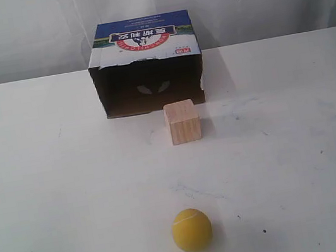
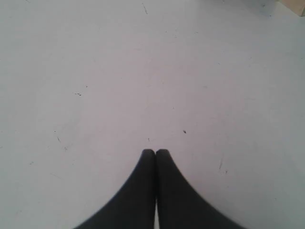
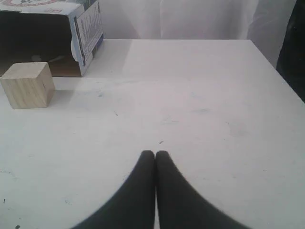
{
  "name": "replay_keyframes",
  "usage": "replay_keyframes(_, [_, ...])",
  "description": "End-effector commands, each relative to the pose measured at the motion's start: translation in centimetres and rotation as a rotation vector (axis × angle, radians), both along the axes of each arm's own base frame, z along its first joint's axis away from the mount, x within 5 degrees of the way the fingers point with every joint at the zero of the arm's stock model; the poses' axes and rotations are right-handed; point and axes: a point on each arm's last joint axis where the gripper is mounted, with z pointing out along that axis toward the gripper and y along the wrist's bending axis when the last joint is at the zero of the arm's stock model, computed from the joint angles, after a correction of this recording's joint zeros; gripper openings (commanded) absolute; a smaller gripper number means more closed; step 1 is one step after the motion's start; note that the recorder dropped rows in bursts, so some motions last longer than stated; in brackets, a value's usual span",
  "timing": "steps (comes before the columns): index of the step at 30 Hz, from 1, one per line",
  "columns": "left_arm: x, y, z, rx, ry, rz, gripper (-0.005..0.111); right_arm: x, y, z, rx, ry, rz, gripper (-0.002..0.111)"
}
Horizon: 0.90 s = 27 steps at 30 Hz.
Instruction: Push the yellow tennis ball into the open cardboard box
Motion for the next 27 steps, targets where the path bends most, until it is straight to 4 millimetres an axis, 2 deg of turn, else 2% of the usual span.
replay_keyframes(1, [-0.1,-0.1,-0.3,-0.006,0.021,-0.013,0.000,0.0,0.0,0.0,-0.009,-0.012,0.004,0.000])
replay_keyframes(4, [-0.1,-0.1,-0.3,-0.006,0.021,-0.013,0.000,0.0,0.0,0.0,-0.009,-0.012,0.004,0.000])
replay_keyframes(8, [-0.1,-0.1,-0.3,-0.006,0.021,-0.013,0.000,0.0,-0.4,0.2,-0.164,-0.040,-0.007,0.000])
replay_keyframes(10, [-0.1,-0.1,-0.3,-0.006,0.021,-0.013,0.000,0.1,-0.3,0.8,-0.173,-0.099,0.001,0.000])
replay_keyframes(13, [-0.1,-0.1,-0.3,-0.006,0.021,-0.013,0.000,0.2,0.2,2.6,0.137,-0.282,0.011,0.000])
replay_keyframes(15, [-0.1,-0.1,-0.3,-0.006,0.021,-0.013,0.000,0.1,0.1,4.0,0.467,-0.415,0.001,0.000])
replay_keyframes(18, [-0.1,-0.1,-0.3,-0.006,0.021,-0.013,0.000,-0.2,-0.4,5.1,0.814,-0.511,-0.016,0.000])
replay_keyframes(20, [-0.1,-0.1,-0.3,-0.006,0.021,-0.013,0.000,-0.2,-0.5,5.3,0.877,-0.532,-0.023,0.000])
replay_keyframes(24, [-0.1,-0.1,-0.3,-0.006,0.021,-0.013,0.000,-0.1,-0.5,5.0,0.888,-0.493,-0.029,0.000])
replay_keyframes(27, [-0.1,-0.1,-0.3,-0.006,0.021,-0.013,0.000,-0.1,-0.7,4.9,1.160,-0.466,-0.043,0.000])
